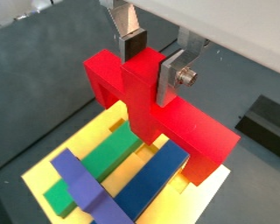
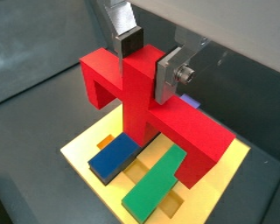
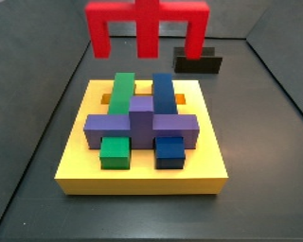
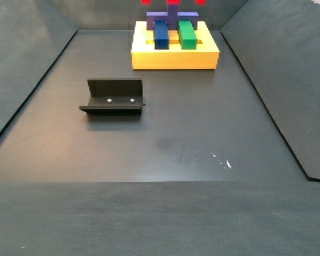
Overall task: Pick up the red object. Move up. Move to above the board. Insert the red object.
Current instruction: Insert the red object.
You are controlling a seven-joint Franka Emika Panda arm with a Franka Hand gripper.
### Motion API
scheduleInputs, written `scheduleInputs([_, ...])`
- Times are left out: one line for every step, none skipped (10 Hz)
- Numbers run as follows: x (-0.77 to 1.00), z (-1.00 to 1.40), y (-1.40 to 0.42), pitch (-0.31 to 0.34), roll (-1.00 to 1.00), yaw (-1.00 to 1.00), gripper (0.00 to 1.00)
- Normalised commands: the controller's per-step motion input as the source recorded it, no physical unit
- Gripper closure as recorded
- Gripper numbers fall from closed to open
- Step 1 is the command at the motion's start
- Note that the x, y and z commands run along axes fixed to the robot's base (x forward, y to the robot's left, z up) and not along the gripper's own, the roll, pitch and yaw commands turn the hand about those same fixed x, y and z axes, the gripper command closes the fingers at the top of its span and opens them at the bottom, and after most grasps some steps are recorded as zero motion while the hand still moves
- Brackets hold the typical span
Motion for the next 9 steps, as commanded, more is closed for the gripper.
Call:
scheduleInputs([0.18, -0.89, 0.06, 0.05, 0.07, 0.01, 1.0])
scheduleInputs([0.15, -0.8, 0.12, 0.019, 0.0, 0.02, 1.0])
scheduleInputs([0.0, -0.63, 0.1, 0.0, -0.01, 0.0, 1.0])
scheduleInputs([-0.17, -0.44, 0.06, -0.036, -0.08, 0.0, 1.0])
scheduleInputs([-0.17, -0.36, 0.0, -0.037, -0.07, 0.0, 1.0])
scheduleInputs([-0.14, -0.31, 0.0, -0.059, -0.09, 0.0, 1.0])
scheduleInputs([0.0, -0.27, 0.0, -0.086, -0.13, 0.0, 1.0])
scheduleInputs([0.03, -0.29, 0.0, -0.09, -0.13, 0.02, 1.0])
scheduleInputs([0.0, -0.32, 0.0, -0.067, -0.1, 0.0, 1.0])
